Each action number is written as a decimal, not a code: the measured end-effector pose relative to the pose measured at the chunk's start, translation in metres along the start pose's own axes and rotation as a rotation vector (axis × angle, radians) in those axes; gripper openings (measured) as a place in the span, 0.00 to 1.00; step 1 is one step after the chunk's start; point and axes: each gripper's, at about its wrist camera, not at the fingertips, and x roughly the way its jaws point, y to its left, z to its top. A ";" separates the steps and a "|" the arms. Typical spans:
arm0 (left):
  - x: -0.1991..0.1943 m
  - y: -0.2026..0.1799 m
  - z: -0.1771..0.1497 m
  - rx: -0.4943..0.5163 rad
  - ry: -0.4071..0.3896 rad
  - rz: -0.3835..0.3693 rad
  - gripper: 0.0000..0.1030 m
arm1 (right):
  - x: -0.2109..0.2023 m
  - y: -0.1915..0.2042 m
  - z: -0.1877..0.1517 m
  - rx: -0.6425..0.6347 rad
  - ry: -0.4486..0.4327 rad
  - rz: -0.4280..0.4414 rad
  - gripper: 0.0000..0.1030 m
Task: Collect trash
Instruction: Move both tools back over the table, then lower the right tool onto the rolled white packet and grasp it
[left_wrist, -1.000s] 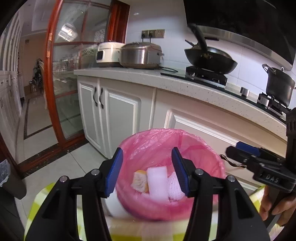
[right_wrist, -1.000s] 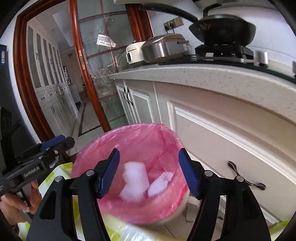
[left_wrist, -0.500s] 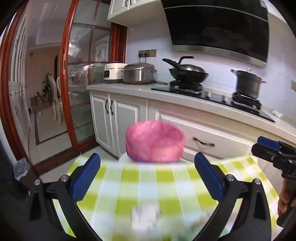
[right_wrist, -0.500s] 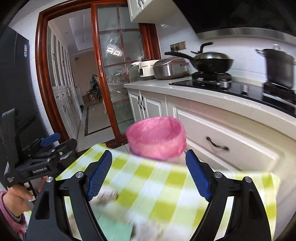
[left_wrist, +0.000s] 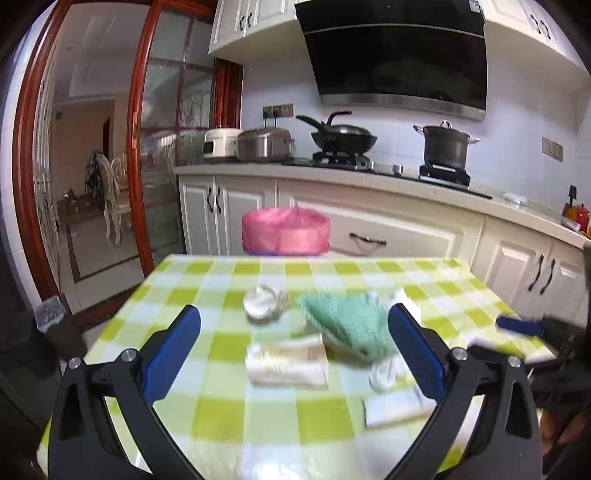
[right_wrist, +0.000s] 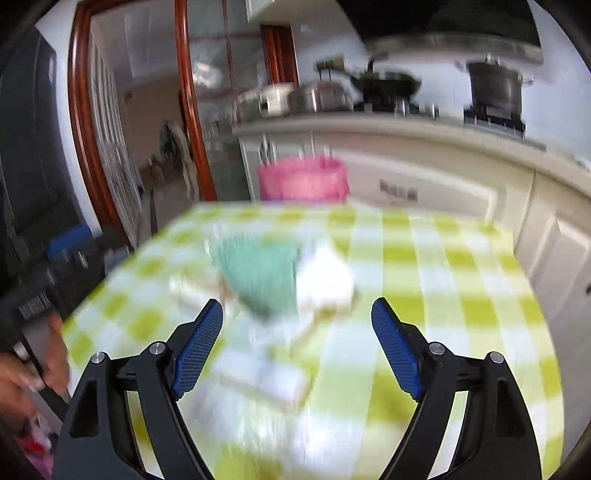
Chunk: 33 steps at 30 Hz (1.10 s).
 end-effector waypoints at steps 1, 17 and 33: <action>-0.001 0.001 -0.007 -0.001 0.013 0.008 0.96 | 0.003 0.001 -0.011 0.000 0.025 -0.006 0.76; 0.015 0.017 -0.024 -0.044 0.078 0.021 0.96 | 0.050 -0.005 -0.037 -0.013 0.205 -0.128 0.76; 0.032 0.022 -0.019 -0.029 0.097 0.053 0.96 | 0.113 -0.004 0.019 -0.020 0.172 -0.119 0.76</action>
